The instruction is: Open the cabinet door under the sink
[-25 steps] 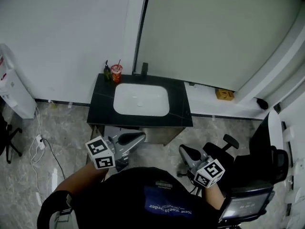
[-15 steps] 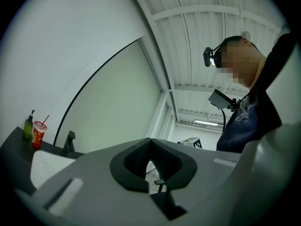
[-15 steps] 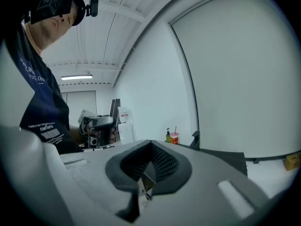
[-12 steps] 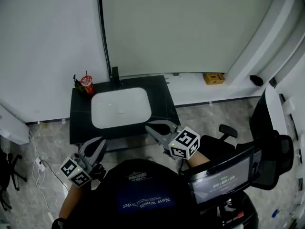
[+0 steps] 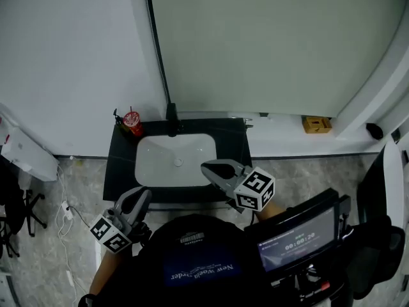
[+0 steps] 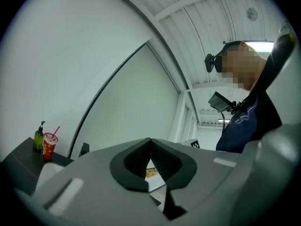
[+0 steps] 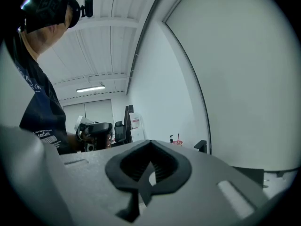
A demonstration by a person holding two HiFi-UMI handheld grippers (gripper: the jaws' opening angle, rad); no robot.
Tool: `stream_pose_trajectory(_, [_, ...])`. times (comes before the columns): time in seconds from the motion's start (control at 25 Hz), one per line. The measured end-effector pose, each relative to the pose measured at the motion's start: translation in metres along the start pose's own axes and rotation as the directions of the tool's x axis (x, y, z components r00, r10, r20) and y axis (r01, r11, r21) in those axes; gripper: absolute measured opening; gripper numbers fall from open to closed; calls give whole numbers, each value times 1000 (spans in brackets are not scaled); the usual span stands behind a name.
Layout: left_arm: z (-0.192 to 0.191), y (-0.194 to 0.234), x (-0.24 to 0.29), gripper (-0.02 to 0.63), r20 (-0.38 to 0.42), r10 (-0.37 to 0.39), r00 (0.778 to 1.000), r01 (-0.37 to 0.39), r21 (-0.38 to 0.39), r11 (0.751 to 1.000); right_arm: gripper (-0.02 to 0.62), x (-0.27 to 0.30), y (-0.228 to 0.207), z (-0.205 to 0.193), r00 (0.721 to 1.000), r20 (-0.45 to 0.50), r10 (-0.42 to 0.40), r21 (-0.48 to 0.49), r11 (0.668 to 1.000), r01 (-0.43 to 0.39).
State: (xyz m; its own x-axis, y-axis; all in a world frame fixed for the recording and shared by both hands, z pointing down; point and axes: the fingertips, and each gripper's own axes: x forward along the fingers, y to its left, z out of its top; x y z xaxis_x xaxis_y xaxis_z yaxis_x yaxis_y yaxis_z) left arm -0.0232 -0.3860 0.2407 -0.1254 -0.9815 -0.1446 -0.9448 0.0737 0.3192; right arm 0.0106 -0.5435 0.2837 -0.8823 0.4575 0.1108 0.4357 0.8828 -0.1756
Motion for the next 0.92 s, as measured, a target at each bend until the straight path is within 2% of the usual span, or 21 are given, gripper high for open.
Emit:
stream_pose_trajectory(0.48, [18, 49, 0, 0, -10, -74, 997, 74, -19, 997, -2, 31, -12, 2, 994, -9, -105, -12, 994, 105])
stream_pose_trajectory(0.92, [23, 65, 11, 0, -18, -99, 995, 99, -29, 995, -2, 37, -23, 3, 992, -23, -122, -22, 992, 121])
